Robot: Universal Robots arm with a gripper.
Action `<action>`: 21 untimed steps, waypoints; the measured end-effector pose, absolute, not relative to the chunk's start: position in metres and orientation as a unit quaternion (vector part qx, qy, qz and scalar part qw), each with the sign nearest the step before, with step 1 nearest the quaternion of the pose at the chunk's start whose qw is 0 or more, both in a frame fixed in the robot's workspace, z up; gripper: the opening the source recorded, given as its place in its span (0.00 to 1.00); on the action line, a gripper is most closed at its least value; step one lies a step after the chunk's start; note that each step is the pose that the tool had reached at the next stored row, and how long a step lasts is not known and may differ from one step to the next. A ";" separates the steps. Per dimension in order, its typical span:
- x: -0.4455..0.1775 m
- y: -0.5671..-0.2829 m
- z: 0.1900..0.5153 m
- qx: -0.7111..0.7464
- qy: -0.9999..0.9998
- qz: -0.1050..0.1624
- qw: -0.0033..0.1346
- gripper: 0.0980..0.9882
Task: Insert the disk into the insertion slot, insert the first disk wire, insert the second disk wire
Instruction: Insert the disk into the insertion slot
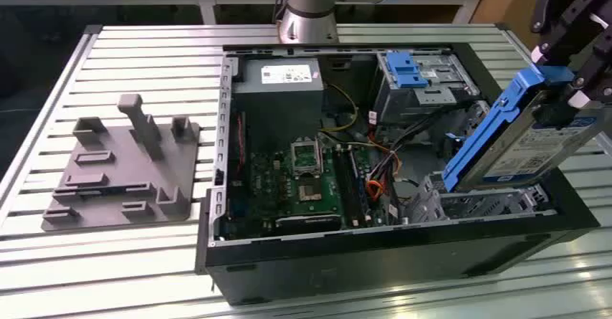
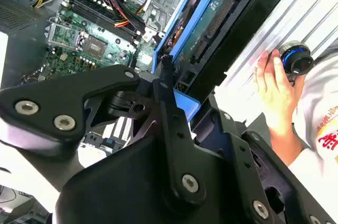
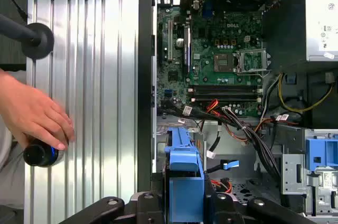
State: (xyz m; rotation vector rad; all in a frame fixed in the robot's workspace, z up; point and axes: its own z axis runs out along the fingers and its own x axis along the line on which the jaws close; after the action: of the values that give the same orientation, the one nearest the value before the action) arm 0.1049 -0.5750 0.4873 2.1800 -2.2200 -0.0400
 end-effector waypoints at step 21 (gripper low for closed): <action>0.105 -0.576 0.487 0.701 -0.713 -0.027 0.001 0.30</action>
State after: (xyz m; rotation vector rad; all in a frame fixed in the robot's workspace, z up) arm 0.1049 -0.5764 0.4873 2.2004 -2.2389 -0.0862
